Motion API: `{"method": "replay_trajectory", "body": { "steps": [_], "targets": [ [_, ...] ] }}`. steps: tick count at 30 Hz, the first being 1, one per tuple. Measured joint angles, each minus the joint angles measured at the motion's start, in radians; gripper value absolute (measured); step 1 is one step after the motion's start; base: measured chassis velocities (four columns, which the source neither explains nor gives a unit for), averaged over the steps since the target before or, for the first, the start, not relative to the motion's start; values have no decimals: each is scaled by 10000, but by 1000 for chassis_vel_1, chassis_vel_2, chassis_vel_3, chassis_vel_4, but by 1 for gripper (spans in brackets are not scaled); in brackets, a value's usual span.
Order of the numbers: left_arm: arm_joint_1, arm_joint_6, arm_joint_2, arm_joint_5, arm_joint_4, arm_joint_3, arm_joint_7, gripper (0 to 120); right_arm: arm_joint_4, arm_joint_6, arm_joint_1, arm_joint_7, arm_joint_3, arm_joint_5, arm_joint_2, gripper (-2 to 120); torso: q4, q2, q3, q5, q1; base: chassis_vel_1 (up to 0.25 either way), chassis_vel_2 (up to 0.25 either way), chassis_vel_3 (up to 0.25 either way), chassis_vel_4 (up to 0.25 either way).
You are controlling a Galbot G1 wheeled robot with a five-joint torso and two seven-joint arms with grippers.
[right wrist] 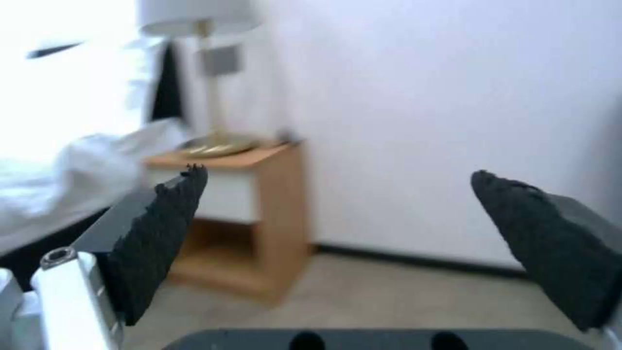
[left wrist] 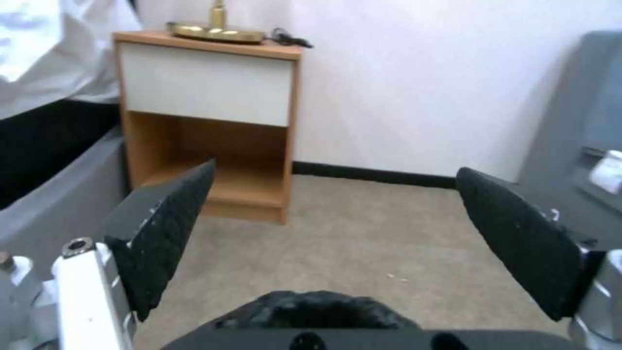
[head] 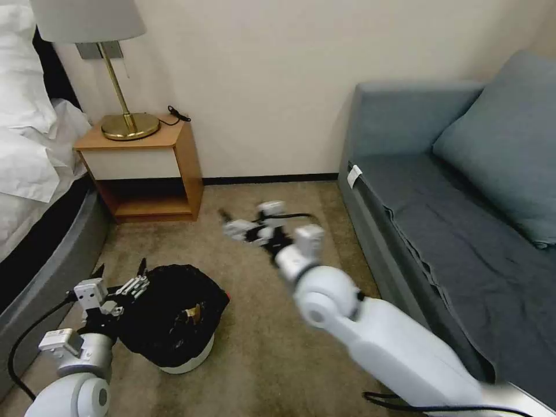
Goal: Pick up the trash bin, then pick up the garbage on the floor and place it into the trash bin.
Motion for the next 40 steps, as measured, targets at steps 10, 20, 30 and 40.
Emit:
{"method": "replay_trajectory", "body": {
  "steps": [10,20,30,40],
  "targets": [
    [194,-408,213,624,-302,502,318,100,2896,886,-5598,-647,5940,-3933,-410,100,-3,1,-1,-3,-1,0,0,0,0],
    [414,-887,302,1226,-430,742,-16,100,3765,1404,-8476,-516,6763,-6283,1820,100,1,1,-1,-6,-1,0,0,0,0],
    [750,-1305,273,1456,-446,910,-515,100,3863,1419,-9269,-414,6527,-6913,2445,100,2,1,0,-6,-1,0,0,0,0],
    [775,-1310,293,1391,-505,954,-557,100,3848,1382,-9339,-337,6437,-6972,2555,100,2,1,0,-5,-1,0,0,0,0]
  ]
}}
